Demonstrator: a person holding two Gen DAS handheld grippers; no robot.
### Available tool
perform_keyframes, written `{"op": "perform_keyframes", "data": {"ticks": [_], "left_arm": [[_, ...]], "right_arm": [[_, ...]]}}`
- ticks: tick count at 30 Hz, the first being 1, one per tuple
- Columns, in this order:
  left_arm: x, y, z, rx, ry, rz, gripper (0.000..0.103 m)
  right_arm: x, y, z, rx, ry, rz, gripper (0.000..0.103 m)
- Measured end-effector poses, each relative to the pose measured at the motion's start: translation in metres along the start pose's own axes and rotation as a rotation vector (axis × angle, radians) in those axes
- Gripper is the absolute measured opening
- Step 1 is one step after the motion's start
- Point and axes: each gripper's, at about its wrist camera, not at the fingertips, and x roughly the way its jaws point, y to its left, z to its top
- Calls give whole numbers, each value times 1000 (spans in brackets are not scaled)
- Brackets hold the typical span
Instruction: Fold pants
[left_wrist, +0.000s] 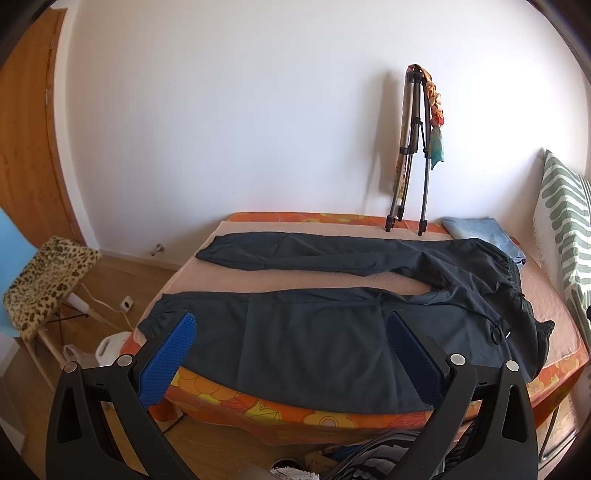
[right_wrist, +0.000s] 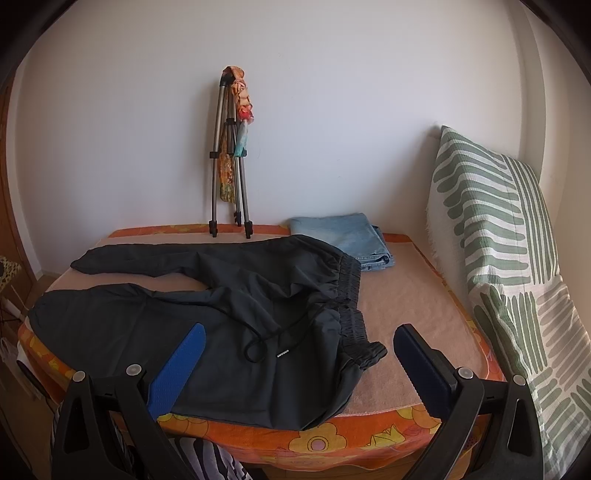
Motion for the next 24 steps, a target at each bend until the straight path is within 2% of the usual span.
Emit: {"op": "perform_keyframes", "data": {"ticks": [14,19,24], "left_arm": [[23,2,9,17,21,29,103],[40,-1,20,56,18,94,103],[53,-9,34,89,-6,94,103]], "right_arm": [[12,12,8,-42,8,14,103],[22,26,18,-82,5,31,103],[37,47,34,-117,3,64,103]]}}
